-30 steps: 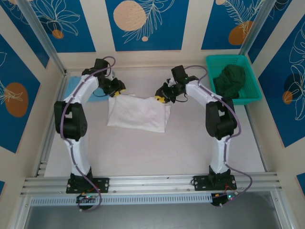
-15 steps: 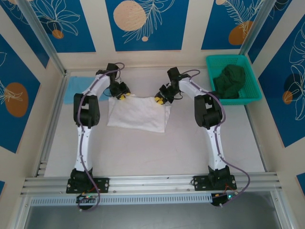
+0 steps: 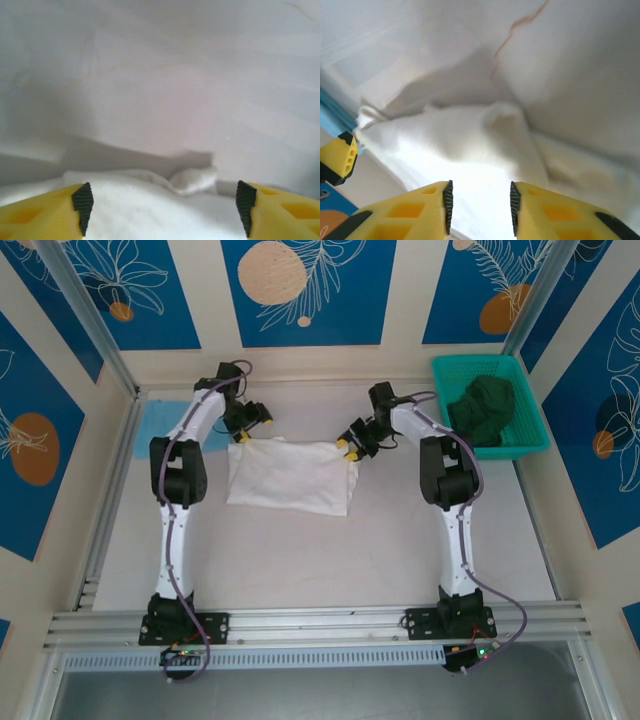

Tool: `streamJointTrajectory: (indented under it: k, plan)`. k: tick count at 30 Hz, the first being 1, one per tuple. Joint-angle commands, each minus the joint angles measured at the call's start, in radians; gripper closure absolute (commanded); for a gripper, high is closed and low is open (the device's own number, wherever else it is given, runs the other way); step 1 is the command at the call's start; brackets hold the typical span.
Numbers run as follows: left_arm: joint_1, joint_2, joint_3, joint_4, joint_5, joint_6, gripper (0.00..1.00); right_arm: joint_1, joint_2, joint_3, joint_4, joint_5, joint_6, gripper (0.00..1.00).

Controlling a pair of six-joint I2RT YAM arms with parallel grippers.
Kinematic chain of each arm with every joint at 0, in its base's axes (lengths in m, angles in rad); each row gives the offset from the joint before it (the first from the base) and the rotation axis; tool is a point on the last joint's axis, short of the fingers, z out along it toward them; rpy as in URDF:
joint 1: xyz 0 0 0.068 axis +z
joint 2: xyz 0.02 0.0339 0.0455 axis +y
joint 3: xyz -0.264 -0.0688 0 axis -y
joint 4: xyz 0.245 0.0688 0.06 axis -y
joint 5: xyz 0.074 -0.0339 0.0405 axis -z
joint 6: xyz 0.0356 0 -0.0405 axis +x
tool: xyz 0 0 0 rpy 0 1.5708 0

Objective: Fold and stack the t-shirts

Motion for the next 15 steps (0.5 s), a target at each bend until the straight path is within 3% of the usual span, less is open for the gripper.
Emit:
streamJointTrajectory:
  k: [1,5,10,15]
  plan:
    - [0.014,-0.207,-0.032,-0.045,0.008,0.079,0.08,0.014,-0.187,-0.063,0.054,-0.033,-0.023,0.55]
    - [0.023,-0.363,-0.281,-0.044,-0.004,0.253,0.00,0.014,-0.339,-0.209,0.085,-0.043,-0.084,0.47]
    - [0.062,-0.461,-0.585,0.060,0.029,0.362,0.01,0.011,-0.498,-0.390,0.079,-0.051,-0.147,0.41]
    - [0.075,-0.403,-0.634,0.094,0.035,0.392,0.04,0.006,-0.597,-0.515,0.078,-0.065,-0.165,0.36]
